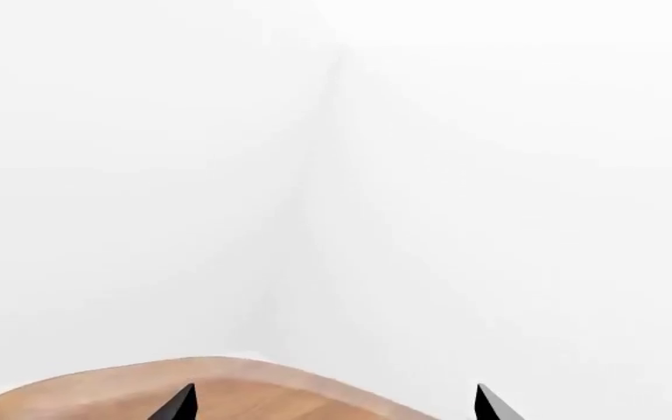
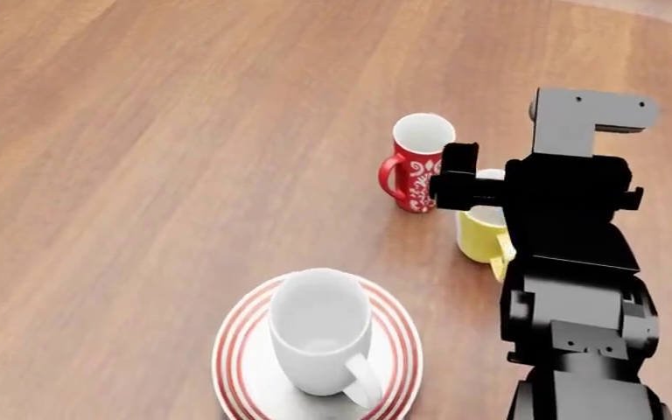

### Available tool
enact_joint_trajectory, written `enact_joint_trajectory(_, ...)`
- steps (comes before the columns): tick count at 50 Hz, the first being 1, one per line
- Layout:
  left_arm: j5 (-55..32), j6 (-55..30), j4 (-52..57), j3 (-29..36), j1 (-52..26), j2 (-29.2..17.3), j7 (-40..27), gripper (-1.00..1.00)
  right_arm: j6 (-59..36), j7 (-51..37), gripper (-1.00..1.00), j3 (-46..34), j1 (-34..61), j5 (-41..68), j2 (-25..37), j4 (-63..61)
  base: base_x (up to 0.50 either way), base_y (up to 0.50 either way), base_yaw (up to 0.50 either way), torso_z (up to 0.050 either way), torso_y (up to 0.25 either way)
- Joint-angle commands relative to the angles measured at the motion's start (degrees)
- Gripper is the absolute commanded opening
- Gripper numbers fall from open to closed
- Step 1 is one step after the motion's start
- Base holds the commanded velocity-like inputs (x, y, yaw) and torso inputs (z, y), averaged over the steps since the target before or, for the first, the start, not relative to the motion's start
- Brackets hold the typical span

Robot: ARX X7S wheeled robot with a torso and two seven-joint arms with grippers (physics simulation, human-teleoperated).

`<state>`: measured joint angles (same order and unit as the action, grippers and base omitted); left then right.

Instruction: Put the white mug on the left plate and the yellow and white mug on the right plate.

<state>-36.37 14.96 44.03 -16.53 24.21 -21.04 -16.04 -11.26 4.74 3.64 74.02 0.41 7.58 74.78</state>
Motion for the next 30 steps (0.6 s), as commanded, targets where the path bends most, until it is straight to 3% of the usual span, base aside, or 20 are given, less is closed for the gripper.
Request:
enact_joint_trajectory(1, 2.24, -0.41, 0.08, 0.84, -0.46, -0.05, -0.21, 1.00, 0.03, -0.23, 1.00, 0.41, 1.72, -0.30, 0.58, 0.21, 0.00, 0.00, 0.00, 0.000, -0.250)
enact_joint_trajectory(12, 1.67, -0.71, -0.19, 0.90, -1.01, -0.49, -0.62, 1.00, 0.03, -0.50, 1.00, 0.77, 1.45, -0.24, 0.68, 0.21, 0.00, 0.00, 0.00, 0.000, -0.050)
enact_joint_trajectory(19, 1.36, -0.68, -0.08, 0.81, -0.81, -0.67, -0.75, 1.00, 0.00, -0.45, 1.00, 1.04, 1.17, -0.25, 0.73, 0.21, 0.00, 0.00, 0.00, 0.000, -0.237)
enact_joint_trajectory(30, 0.47, -0.41, -0.12, 0.91, -0.84, -0.64, -0.96, 1.00, -0.22, -0.12, 1.00, 0.85, 0.11, -0.34, 0.86, 0.21, 0.00, 0.00, 0.00, 0.000, -0.004)
